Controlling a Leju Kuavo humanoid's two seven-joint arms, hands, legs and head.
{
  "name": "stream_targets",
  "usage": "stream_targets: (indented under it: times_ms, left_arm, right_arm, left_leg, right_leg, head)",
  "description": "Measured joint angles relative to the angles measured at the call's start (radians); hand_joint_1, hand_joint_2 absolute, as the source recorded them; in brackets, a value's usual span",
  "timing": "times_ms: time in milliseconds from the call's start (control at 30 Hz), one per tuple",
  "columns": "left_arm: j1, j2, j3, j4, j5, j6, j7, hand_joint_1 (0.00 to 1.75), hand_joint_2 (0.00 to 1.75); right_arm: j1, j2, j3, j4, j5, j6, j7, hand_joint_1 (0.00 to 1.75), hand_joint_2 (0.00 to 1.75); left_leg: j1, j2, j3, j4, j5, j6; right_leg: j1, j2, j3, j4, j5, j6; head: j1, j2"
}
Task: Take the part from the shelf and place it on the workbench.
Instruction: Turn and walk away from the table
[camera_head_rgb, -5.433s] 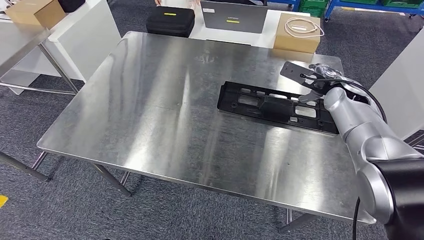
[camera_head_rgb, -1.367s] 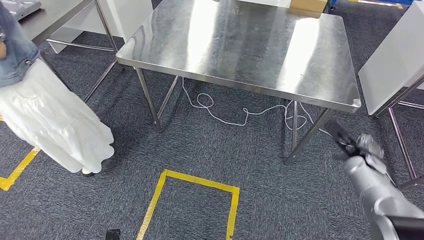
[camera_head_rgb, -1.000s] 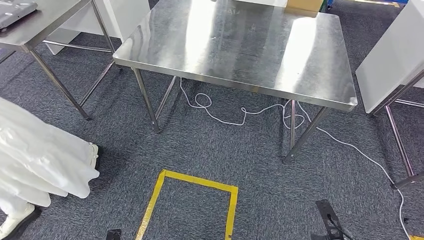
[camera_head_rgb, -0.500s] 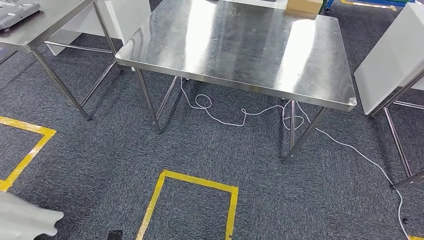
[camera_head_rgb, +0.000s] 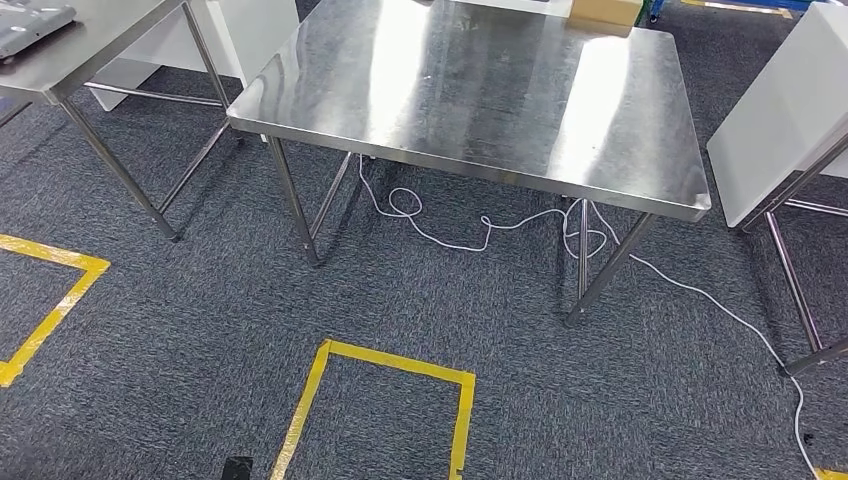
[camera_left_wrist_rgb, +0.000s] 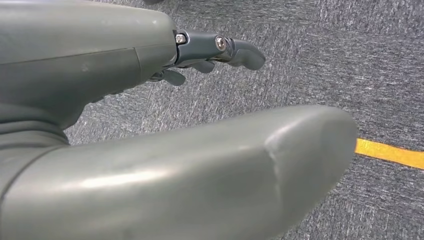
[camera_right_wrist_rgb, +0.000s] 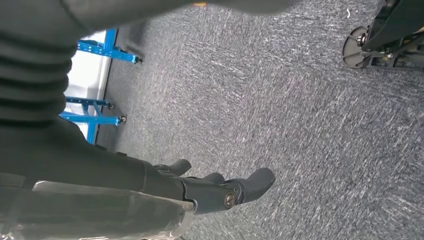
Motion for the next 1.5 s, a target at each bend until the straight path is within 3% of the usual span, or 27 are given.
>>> stream_targets:
  times_ms: [33,333,567,633,733,800,833,867,933,1000,1067,1133,1167,1233,1267,1300,1333,1433,1500]
  left_arm:
    - [0.0,0.0,0.0,0.0,0.0,0.0,0.0,0.0,0.0]
    - [0.0,0.003,0.0,0.0,-0.001,0.0,0.009,0.0,0.0]
    - [0.0,0.006,0.0,0.0,-0.001,0.0,0.012,0.0,0.0]
    - [0.0,0.006,0.0,0.0,-0.001,0.0,0.012,0.0,0.0]
    - [-0.002,0.005,-0.001,0.0,-0.002,0.0,0.011,0.0,0.0]
    - [-0.002,0.004,-0.001,0.0,-0.002,-0.001,0.011,0.0,0.0]
    - [-0.002,0.004,-0.001,0.0,-0.002,-0.001,0.011,0.0,0.0]
    - [-0.002,0.003,-0.001,0.0,-0.002,-0.002,0.011,0.0,0.0]
    - [-0.001,0.003,-0.001,-0.001,-0.002,-0.003,0.01,0.0,0.0]
    - [0.0,0.004,-0.001,-0.001,-0.002,-0.003,0.009,0.0,0.0]
    - [-0.001,0.003,-0.001,-0.002,-0.002,-0.003,0.009,0.0,0.0]
    - [-0.001,0.003,-0.001,-0.002,-0.002,-0.003,0.009,0.0,0.0]
    - [-0.001,0.003,-0.001,-0.002,-0.002,-0.003,0.009,0.0,0.0]
    - [0.001,0.004,-0.001,-0.002,-0.002,-0.003,0.009,0.0,0.0]
    - [0.002,0.004,-0.001,-0.001,-0.002,-0.003,0.009,0.0,0.0]
    - [0.002,0.004,-0.001,-0.001,-0.002,-0.003,0.01,0.0,0.0]
    - [0.002,0.004,-0.001,-0.001,-0.002,-0.003,0.011,0.0,0.0]
    - [0.001,0.004,-0.001,-0.001,-0.004,-0.003,0.012,0.0,0.0]
    - [0.0,0.005,-0.001,-0.001,-0.005,-0.003,0.012,0.0,0.0]
  right_arm:
    - [0.0,0.001,0.0,0.0,0.004,-0.001,0.0,0.0,1.75]
    - [0.0,0.004,0.001,0.0,0.002,-0.005,0.018,0.0,1.75]
    - [0.0,0.01,0.001,0.0,0.0,-0.005,0.022,0.0,1.75]
    - [0.0,0.01,0.001,0.001,0.0,-0.005,0.022,0.0,1.75]
    - [0.001,0.01,0.001,0.004,-0.002,-0.005,0.022,0.0,1.75]
    - [0.002,0.008,0.0,0.006,-0.005,-0.005,0.022,0.0,1.75]
    - [0.003,0.007,0.0,0.006,-0.006,-0.005,0.022,0.0,1.75]
    - [0.004,0.005,0.0,0.007,-0.006,-0.005,0.022,0.0,1.75]
    - [0.001,0.005,0.0,0.007,-0.007,-0.005,0.022,0.0,1.75]
    - [-0.005,0.007,0.0,0.006,-0.008,-0.005,0.021,0.0,1.75]
    - [-0.006,0.007,0.0,0.007,-0.008,-0.006,0.02,0.0,1.75]
    - [-0.003,0.007,0.0,0.007,-0.008,-0.006,0.02,0.0,1.75]
    - [-0.001,0.008,0.0,0.007,-0.009,-0.006,0.02,0.0,1.75]
    - [0.001,0.01,0.0,0.007,-0.009,-0.007,0.021,0.0,1.75]
    - [0.001,0.011,-0.001,0.007,-0.009,-0.007,0.022,0.0,1.75]
    - [0.002,0.012,-0.001,0.007,-0.01,-0.007,0.022,0.0,1.75]
    - [0.004,0.013,-0.001,0.007,-0.01,-0.007,0.023,0.0,1.75]
    - [0.005,0.015,-0.001,0.008,-0.012,-0.007,0.024,0.0,1.75]
    - [0.004,0.016,-0.001,0.008,-0.012,-0.007,0.025,0.0,1.75]
  left_leg:
    - [0.0,0.0,0.0,0.0,0.0,0.0]
    - [-0.002,0.0,-0.002,0.001,-0.002,0.001]
    - [-0.009,0.0,-0.002,-0.003,0.0,0.016]
    - [-0.004,0.005,0.003,-0.015,0.009,0.026]
    - [0.0,0.016,-0.002,-0.021,0.017,0.032]
    - [0.001,0.025,-0.012,-0.021,0.022,0.028]
    - [0.002,0.031,-0.016,-0.02,0.025,0.023]
    - [0.004,0.037,-0.021,-0.02,0.029,0.018]
    - [0.005,0.051,-0.023,-0.017,0.034,0.003]
    - [0.005,0.07,-0.015,-0.017,0.032,-0.016]
    - [0.012,0.092,-0.003,-0.022,0.031,-0.033]
    - [0.021,0.082,-0.006,-0.001,0.008,-0.046]
    - [0.024,0.062,-0.02,0.039,-0.026,-0.05]
    - [0.026,0.019,-0.065,0.171,-0.119,-0.054]
    - [0.025,0.008,-0.083,0.232,-0.152,-0.054]
    - [0.025,0.004,-0.088,0.264,-0.165,-0.053]
    - [0.025,0.003,-0.075,0.258,-0.158,-0.051]
    - [0.027,-0.027,0.039,0.076,-0.085,-0.041]
    - [0.024,-0.049,0.078,0.004,-0.07,-0.033]
  right_leg:
    - [0.0,0.0,0.0,0.0,0.0,0.0]
    - [-0.002,0.0,0.0,-0.001,0.001,0.002]
    - [-0.011,0.0,0.007,0.001,0.004,0.018]
    - [-0.014,0.001,-0.007,0.034,-0.018,0.019]
    - [-0.018,0.003,-0.083,0.207,-0.113,0.008]
    - [-0.021,0.003,-0.107,0.28,-0.146,0.015]
    - [-0.023,0.002,-0.087,0.26,-0.141,0.023]
    - [-0.025,-0.004,-0.047,0.2,-0.125,0.032]
    - [-0.027,-0.043,0.039,0.06,-0.092,0.04]
    - [-0.022,-0.072,0.068,0.002,-0.076,0.026]
    - [-0.015,-0.054,0.063,0.002,-0.066,0.002]
    - [-0.019,-0.032,0.066,-0.004,-0.05,-0.019]
    - [-0.022,-0.022,0.067,-0.006,-0.041,-0.029]
    - [-0.02,-0.002,0.062,-0.007,-0.032,-0.042]
    - [-0.016,0.01,0.058,-0.007,-0.029,-0.046]
    - [-0.013,0.022,0.056,-0.006,-0.028,-0.047]
    - [-0.012,0.035,0.056,-0.006,-0.027,-0.047]
    - [-0.008,0.074,0.06,-0.003,-0.027,-0.044]
    - [-0.005,0.093,0.054,-0.002,-0.026,-0.034]
  head:
    - [0.0,0.0]
    - [0.0,0.0]
    - [0.0,0.0]
    - [0.001,0.0]
    - [0.006,0.0]
    - [0.007,0.0]
    - [0.008,0.0]
    - [0.008,0.0]
    - [0.009,0.0]
    - [0.006,0.0]
    - [0.002,0.0]
    - [0.0,0.0]
    - [-0.002,0.0]
    - [-0.005,0.0]
    - [-0.005,0.0]
    - [-0.005,0.0]
    - [-0.005,0.0]
    - [-0.006,0.0]
    - [-0.007,0.0]
